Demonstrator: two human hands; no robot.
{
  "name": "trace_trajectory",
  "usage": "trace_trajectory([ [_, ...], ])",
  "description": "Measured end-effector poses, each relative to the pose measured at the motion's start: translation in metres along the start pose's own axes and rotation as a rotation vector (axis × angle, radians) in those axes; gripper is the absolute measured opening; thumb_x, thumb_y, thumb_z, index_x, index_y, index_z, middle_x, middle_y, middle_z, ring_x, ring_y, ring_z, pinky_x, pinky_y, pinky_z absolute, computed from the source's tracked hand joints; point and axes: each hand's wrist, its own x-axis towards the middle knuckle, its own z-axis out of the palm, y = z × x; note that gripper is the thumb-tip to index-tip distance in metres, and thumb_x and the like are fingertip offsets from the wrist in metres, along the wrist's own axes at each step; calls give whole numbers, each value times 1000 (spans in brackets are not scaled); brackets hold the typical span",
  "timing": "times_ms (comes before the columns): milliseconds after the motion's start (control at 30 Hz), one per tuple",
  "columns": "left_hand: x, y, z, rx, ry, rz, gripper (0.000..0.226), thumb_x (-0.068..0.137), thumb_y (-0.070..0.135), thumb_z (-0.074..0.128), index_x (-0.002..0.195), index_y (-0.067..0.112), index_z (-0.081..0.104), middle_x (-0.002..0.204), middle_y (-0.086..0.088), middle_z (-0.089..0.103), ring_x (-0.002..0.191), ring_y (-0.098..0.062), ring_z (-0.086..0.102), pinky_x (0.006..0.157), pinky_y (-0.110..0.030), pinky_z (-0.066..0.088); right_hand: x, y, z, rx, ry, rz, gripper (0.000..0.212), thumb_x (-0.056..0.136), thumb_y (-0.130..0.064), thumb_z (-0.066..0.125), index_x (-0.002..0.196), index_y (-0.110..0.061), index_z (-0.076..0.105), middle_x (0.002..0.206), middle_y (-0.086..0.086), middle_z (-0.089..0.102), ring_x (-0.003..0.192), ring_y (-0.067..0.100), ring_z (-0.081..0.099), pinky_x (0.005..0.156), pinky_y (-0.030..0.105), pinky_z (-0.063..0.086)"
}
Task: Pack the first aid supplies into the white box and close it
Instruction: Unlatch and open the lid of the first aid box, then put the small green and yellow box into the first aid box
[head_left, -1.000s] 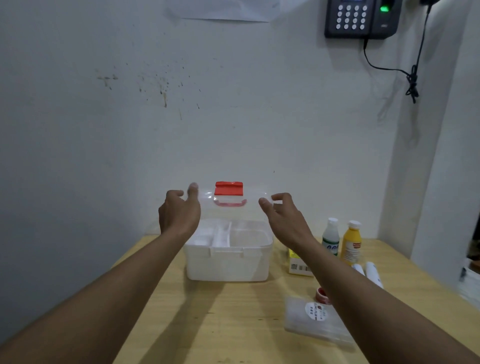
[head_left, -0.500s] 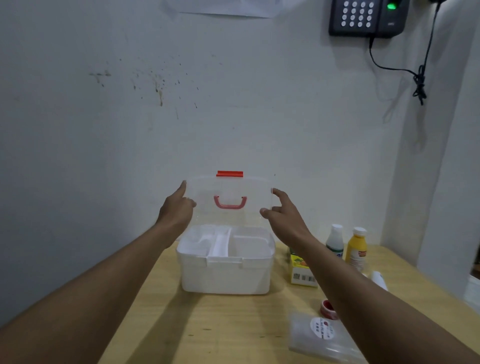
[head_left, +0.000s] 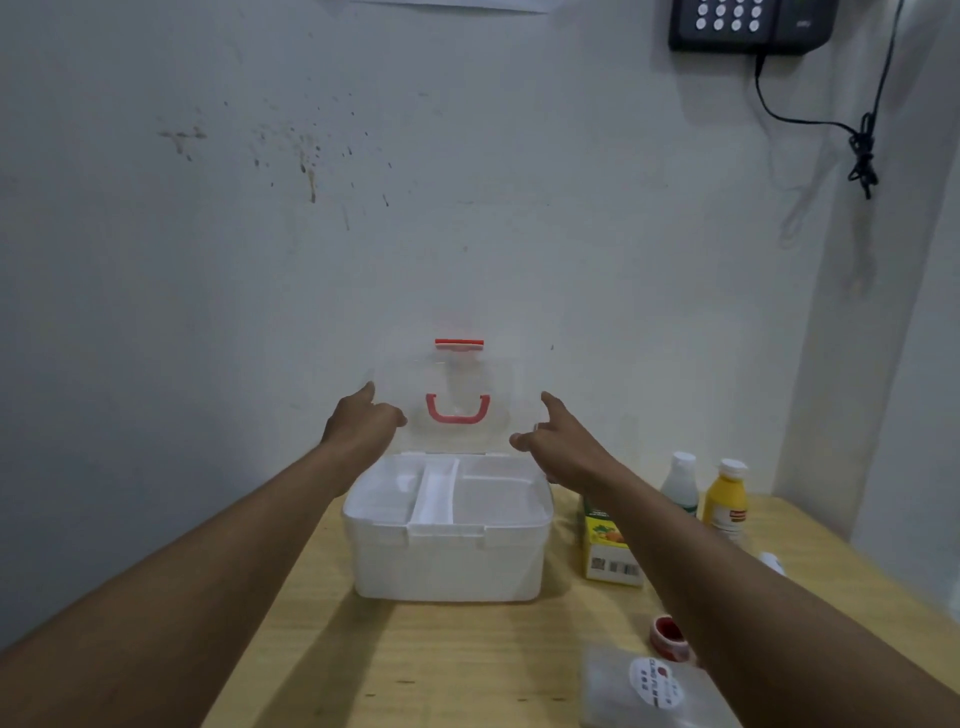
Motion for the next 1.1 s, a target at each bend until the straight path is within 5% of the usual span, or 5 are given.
trace_trajectory([
  [300, 8, -5, -4, 71, -66, 16, 69, 94, 24, 57, 156, 22, 26, 153, -3, 42, 133, -32, 47, 108, -46, 43, 2, 6, 2, -58, 6, -12, 75, 98, -27, 55, 157, -19, 10, 159, 10, 30, 143, 28, 35, 110, 38, 33],
  [500, -25, 0, 5, 301, 7, 160, 60, 104, 43, 37, 158, 22, 19, 162, -8, 28, 147, -32, 29, 117, -45, 27, -6, 1, -4, -162, 21, -44, 72, 99, -46, 45, 158, -22, 11, 163, 4, 23, 147, 23, 29, 116, 41, 27],
  [700, -81, -21, 23, 742, -62, 412, 65, 98, 60, 10, 158, 34, 9, 166, -2, 11, 153, -26, 1, 120, -58, 0, -27, -6, -24, -396, 43, -9, 57, 103, -36, 38, 153, -10, 30, 160, 9, 31, 144, 26, 32, 113, 34, 27],
  [867, -97, -38, 30, 1042, -67, 425, 68, 92, 67, -5, 156, 42, 0, 167, -5, 4, 152, -35, -10, 113, -68, -11, -46, 5, -30, -587, 59, 97, 45, 94, -15, 42, 137, -2, 50, 144, 16, 50, 129, 33, 49, 101, 34, 41],
  [1100, -99, -41, 28, 1055, -38, 422, 74, 89, 69, -7, 156, 41, 10, 165, -4, 18, 153, -33, -3, 113, -68, -11, -61, 31, -28, -839, 19, 172, 11, 93, -23, 51, 99, -13, 50, 113, 11, 64, 89, 25, 60, 77, 35, 54],
])
